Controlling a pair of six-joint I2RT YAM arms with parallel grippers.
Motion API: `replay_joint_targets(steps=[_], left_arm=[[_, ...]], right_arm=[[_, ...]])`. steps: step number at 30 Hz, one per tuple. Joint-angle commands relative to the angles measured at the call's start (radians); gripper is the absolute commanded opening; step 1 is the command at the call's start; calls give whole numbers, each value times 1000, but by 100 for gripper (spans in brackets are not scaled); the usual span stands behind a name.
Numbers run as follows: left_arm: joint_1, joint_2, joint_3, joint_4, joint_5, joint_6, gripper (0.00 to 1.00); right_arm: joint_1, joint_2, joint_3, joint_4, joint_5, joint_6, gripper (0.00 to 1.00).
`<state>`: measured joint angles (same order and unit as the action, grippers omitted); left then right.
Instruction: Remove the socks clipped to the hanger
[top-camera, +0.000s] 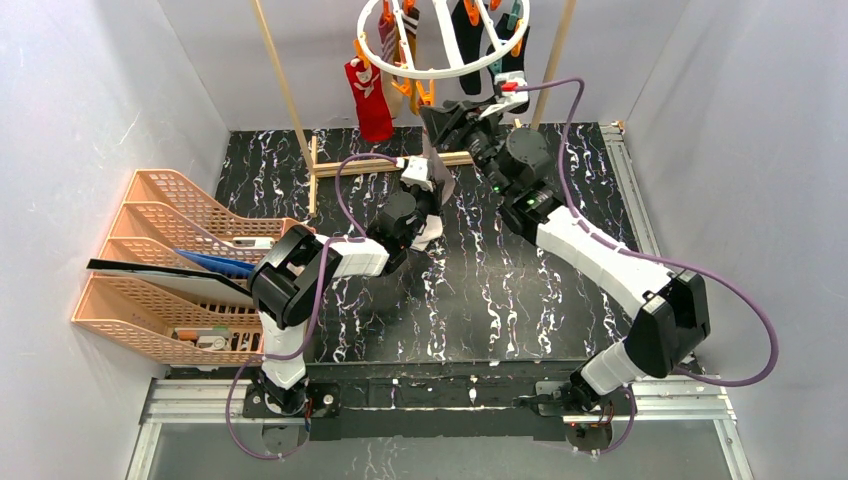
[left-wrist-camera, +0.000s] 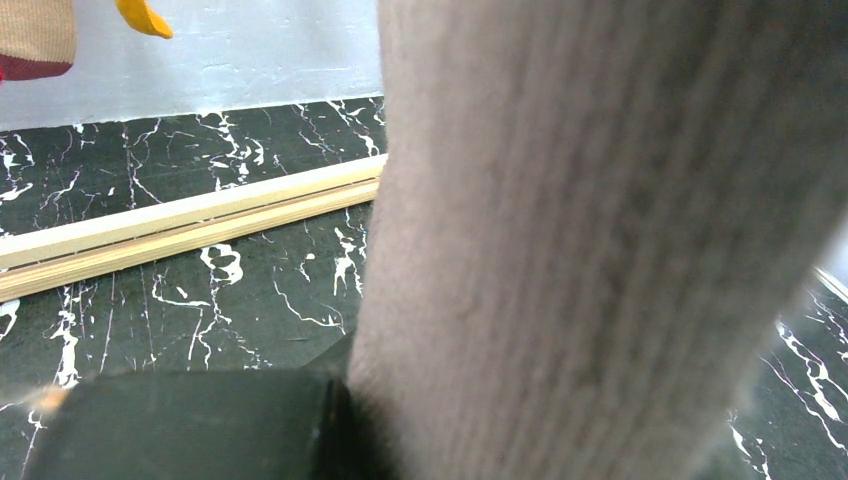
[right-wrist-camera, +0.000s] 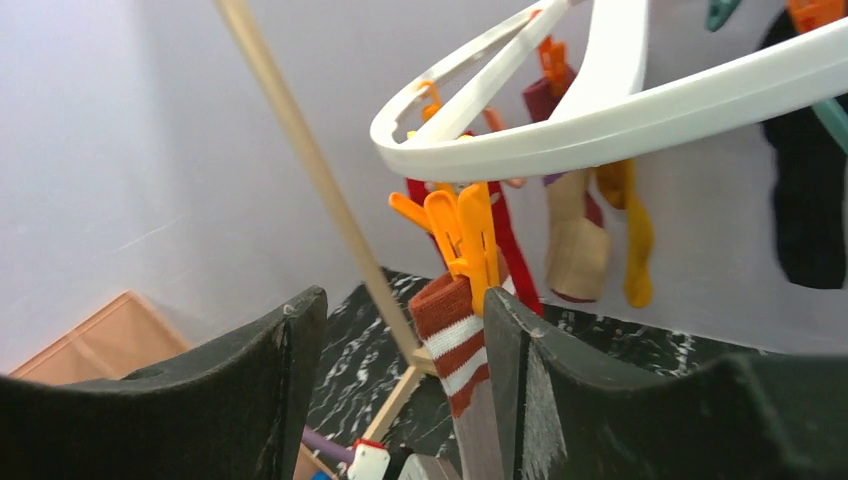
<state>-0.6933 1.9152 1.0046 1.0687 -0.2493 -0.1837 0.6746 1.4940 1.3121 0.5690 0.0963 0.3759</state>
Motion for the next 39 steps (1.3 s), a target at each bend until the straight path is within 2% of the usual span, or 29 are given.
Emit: replay_joint_targets(steps=[1, 10, 15, 39], left_arm=[[-1, -79, -12, 16, -32, 3, 0], [-2, -98, -35, 17, -50, 24, 0], [-1, -110, -44, 19, -49, 26, 0], [-2, -115, -56, 17, -30, 23, 0]], right_arm=[[83, 45, 105, -86, 353, -173, 66], [182, 137, 226, -104, 557, -317, 66], [205, 161, 242, -49, 635, -373, 66], [219, 301, 410, -2, 659, -464, 66]])
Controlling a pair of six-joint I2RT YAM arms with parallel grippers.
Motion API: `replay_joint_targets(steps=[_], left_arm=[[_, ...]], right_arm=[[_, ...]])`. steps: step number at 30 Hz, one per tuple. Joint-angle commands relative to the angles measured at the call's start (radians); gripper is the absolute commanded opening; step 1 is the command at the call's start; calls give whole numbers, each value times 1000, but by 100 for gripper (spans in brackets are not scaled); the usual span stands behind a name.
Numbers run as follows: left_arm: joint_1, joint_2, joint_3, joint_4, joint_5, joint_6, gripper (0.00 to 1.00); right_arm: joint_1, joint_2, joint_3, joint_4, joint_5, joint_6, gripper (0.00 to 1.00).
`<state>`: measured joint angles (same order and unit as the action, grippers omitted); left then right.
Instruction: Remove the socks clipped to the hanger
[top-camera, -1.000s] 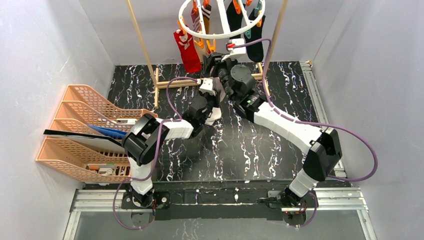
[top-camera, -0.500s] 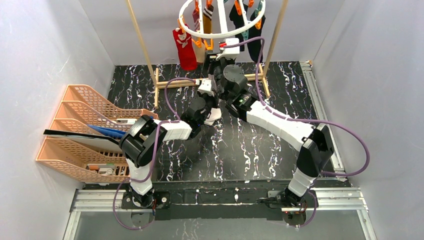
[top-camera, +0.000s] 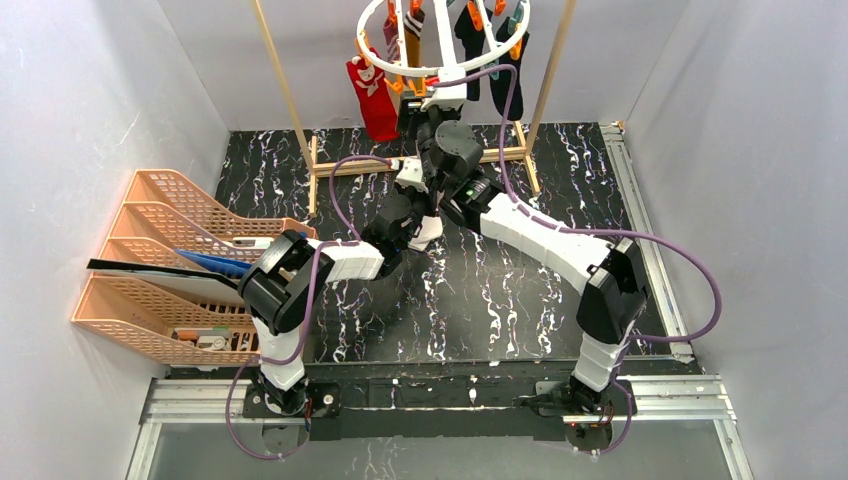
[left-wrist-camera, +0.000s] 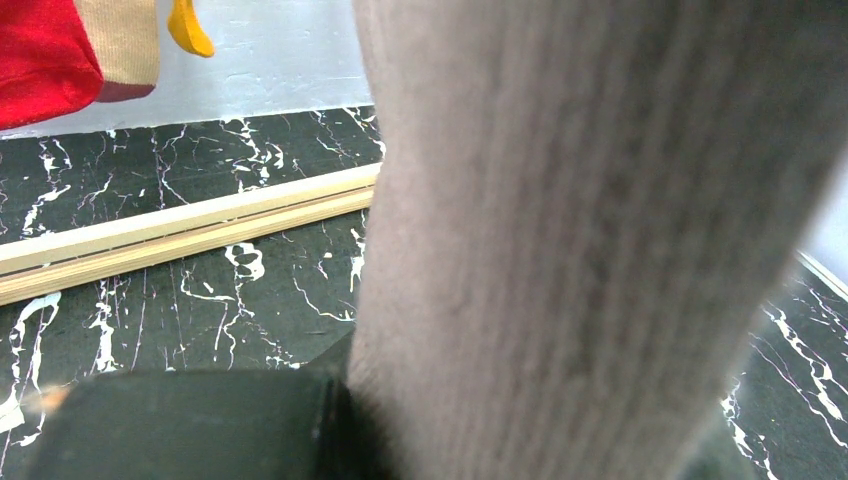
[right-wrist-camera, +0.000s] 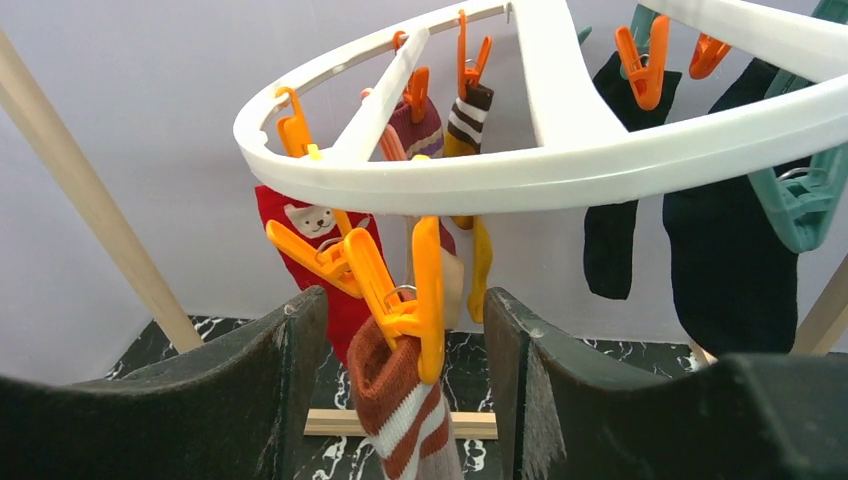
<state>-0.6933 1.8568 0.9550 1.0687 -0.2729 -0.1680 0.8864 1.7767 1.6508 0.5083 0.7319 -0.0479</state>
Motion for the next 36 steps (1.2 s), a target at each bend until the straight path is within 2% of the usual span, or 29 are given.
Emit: replay_joint_targets(steps=[1, 16, 25, 32, 36], left_arm=[[-2, -56, -6, 16, -5, 7, 0], [-2, -55, -7, 16, 0, 7, 0], [-2, -58, -15, 16, -3, 10, 0], [-2, -64, -22, 17, -8, 16, 0], [-2, -66, -27, 16, -11, 18, 0]], right_arm=[[7, 24, 79, 60, 28, -46, 66], [6, 84, 150, 91, 41, -116, 65], [5, 93, 157, 103, 43, -122, 47], [1, 102, 167, 95, 44, -117, 39], [-1, 104, 168, 90, 43, -112, 30]])
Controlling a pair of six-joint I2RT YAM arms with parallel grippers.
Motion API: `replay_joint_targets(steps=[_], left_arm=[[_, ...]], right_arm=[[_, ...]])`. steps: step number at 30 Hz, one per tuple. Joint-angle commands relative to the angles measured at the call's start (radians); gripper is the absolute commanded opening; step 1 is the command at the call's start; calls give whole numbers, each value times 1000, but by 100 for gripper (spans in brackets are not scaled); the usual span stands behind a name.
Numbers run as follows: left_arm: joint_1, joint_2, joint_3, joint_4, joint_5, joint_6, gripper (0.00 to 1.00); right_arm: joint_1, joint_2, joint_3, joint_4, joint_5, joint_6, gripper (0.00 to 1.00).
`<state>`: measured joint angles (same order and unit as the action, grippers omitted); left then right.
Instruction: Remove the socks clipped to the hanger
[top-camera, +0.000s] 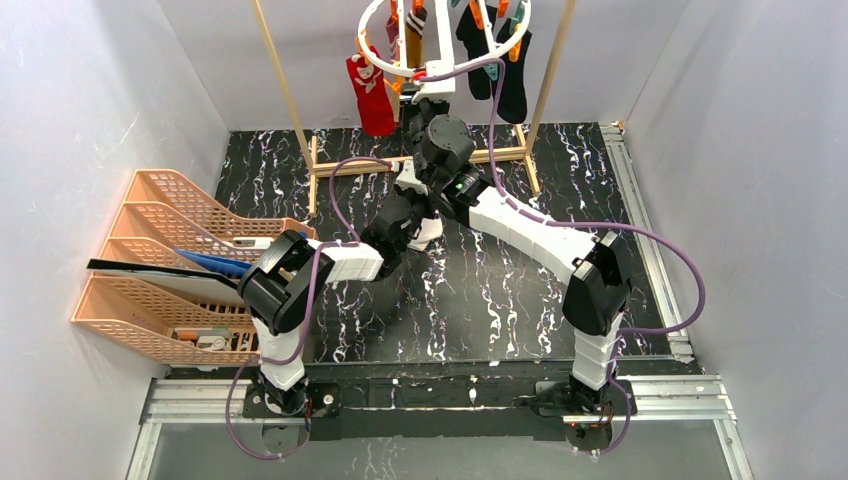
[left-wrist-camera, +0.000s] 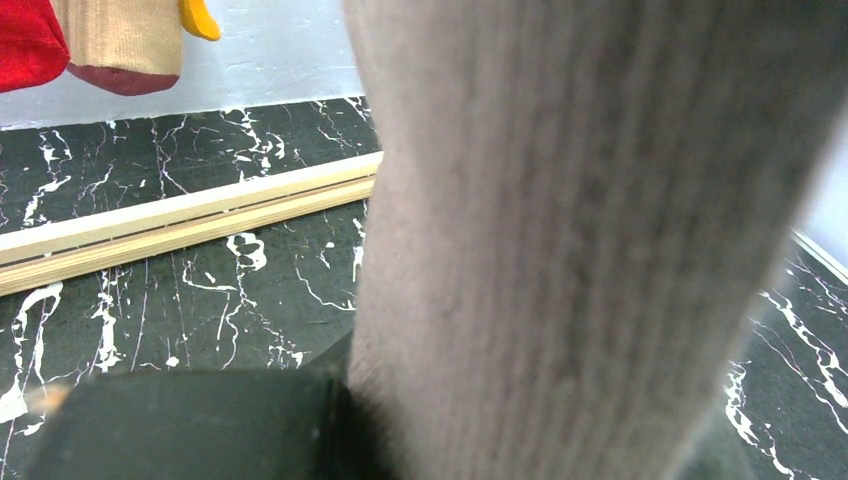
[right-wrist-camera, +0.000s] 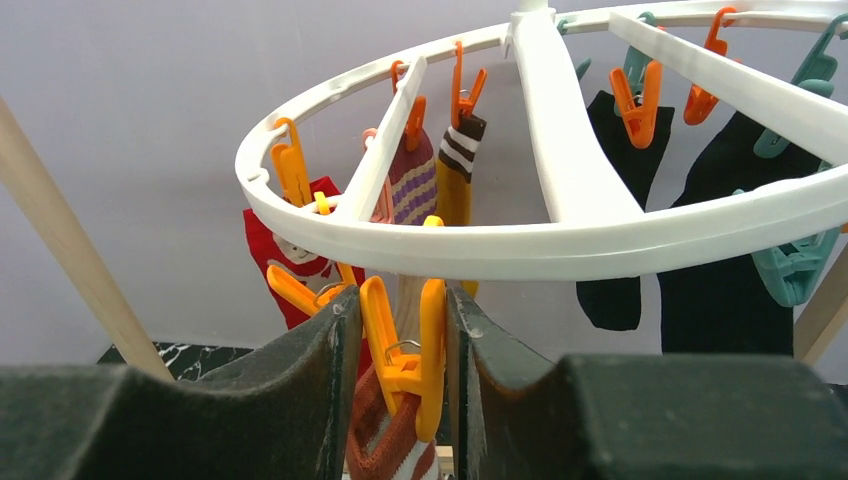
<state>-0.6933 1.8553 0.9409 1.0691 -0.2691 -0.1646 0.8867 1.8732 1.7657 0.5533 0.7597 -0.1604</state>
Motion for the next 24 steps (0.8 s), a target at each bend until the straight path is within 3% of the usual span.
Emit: replay_joint_targets(steps=[1, 6, 16, 20, 22, 24], left_arm=[[-2, -66, -14, 16, -15, 14, 0], [-2, -68, -18, 16, -17, 17, 0], [-2, -71, -21, 16, -19, 20, 0], [-1, -71, -29, 16, -26, 19, 0], [-1, -77, -40, 12, -38, 15, 0], [-1, -85, -53, 5, -62, 5, 20]], right_arm=[[0, 8, 54, 43, 15, 1, 28], [-3, 8, 55, 36, 12, 6, 1], [-19, -16, 26, 16, -1, 42, 1], [-23, -35, 10, -4, -50, 57, 55], [-25, -41, 11, -27, -65, 67, 72], [-28, -53, 2, -45, -78, 76, 82]])
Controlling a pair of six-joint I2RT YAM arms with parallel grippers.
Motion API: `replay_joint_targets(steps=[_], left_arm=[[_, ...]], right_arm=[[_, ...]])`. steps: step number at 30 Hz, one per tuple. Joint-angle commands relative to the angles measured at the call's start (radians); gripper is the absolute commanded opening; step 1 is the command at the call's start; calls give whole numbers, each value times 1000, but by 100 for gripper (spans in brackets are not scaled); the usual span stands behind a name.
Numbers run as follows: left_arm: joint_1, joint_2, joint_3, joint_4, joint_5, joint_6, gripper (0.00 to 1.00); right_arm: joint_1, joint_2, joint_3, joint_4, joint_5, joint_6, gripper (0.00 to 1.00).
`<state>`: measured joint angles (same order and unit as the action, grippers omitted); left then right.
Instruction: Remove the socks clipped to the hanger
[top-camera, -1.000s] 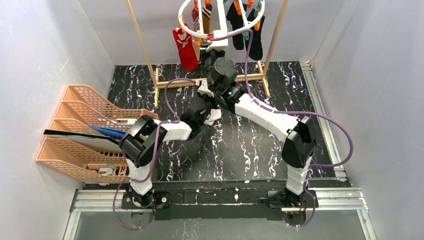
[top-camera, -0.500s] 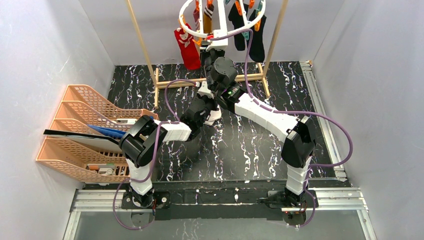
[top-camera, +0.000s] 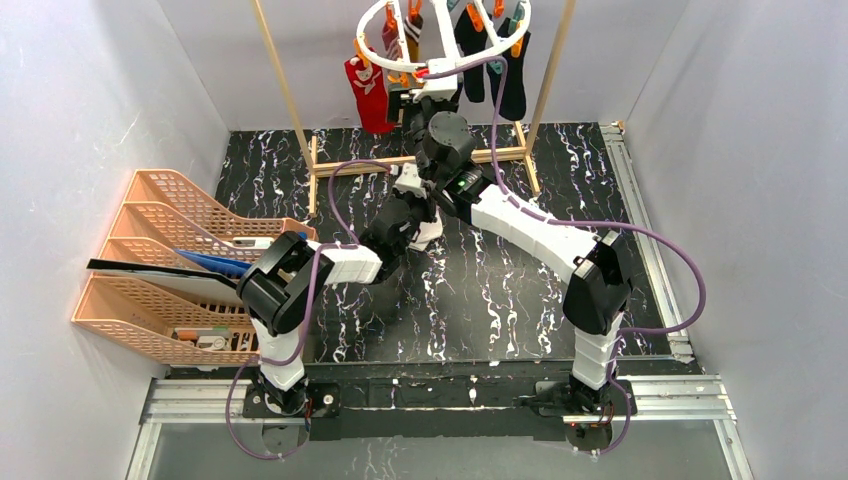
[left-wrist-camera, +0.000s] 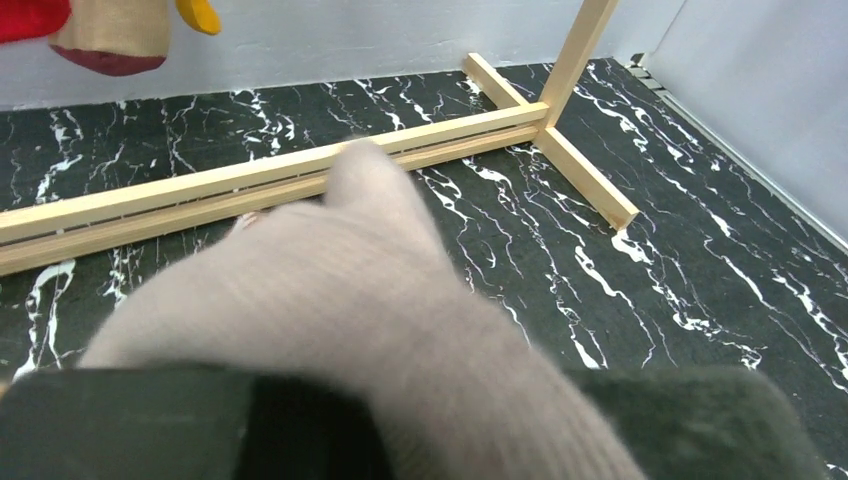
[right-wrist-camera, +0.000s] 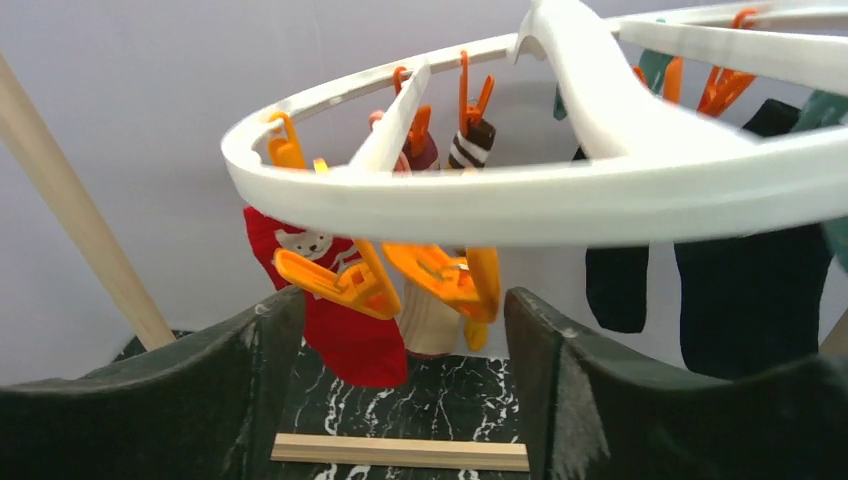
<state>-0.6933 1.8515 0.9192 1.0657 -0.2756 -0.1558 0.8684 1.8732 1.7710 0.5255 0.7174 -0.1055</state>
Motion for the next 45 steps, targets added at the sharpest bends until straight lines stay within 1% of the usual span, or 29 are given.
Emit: replay_joint_targets(steps=[1, 2, 3, 4, 9, 11, 16, 23, 26, 31, 34, 37, 41, 45], left_arm=[[-2, -83, -37, 4, -68, -8, 35], [-2, -85, -43, -2, -82, -14, 50], [-2, -89, -48, -12, -95, -20, 61], [-2, -91, -54, -20, -107, -25, 68], [-2, -117, -90, -57, -160, -40, 88], [-2, -135, -106, -67, -180, -40, 94], [-2, -197, -146, -97, -196, -15, 98], [7, -293, -158, -199, -172, 67, 98], [50, -331, -158, -246, -91, 51, 98], [175, -387, -179, -275, 84, 10, 98], [241, -383, -169, -291, 142, 16, 97], [275, -361, -142, -297, 219, 21, 97], [284, -307, -89, -307, 309, 46, 96], [289, -249, -45, -275, 335, 74, 93]], right_arm=[[-11, -61, -12, -22, -39, 24, 84], [-12, -69, -22, -25, -41, 31, 85], [-15, -79, -35, -27, -42, 35, 86], [-16, -91, -51, -28, -42, 40, 86], [-23, -175, -182, -8, -28, 70, 90], [-26, -216, -247, 9, -19, 83, 91], [-40, -321, -400, 35, -3, 130, 93], [-95, -408, -538, -36, -44, 261, 94], [-116, -430, -581, -49, -70, 288, 95], [-157, -466, -633, -68, -117, 326, 96], [-188, -484, -657, -70, -151, 347, 96], [-213, -497, -673, -74, -181, 365, 96], [-239, -512, -686, -80, -210, 382, 97], [-263, -525, -697, -85, -233, 389, 97]])
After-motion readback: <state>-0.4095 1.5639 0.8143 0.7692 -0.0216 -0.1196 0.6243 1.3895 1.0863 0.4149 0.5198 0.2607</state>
